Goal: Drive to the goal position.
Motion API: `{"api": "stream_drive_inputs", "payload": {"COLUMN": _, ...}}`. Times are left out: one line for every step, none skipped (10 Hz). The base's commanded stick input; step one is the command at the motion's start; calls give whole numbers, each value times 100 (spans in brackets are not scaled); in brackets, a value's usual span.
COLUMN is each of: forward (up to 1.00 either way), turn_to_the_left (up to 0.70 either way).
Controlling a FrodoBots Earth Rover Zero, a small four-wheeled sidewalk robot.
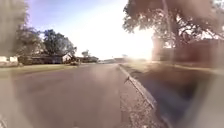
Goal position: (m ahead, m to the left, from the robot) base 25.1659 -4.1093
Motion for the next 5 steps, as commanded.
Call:
{"api": "stream_drive_inputs", "payload": {"forward": 100, "turn_to_the_left": 3}}
{"api": "stream_drive_inputs", "payload": {"forward": 100, "turn_to_the_left": 3}}
{"api": "stream_drive_inputs", "payload": {"forward": 100, "turn_to_the_left": 3}}
{"api": "stream_drive_inputs", "payload": {"forward": 100, "turn_to_the_left": 3}}
{"api": "stream_drive_inputs", "payload": {"forward": 100, "turn_to_the_left": 3}}
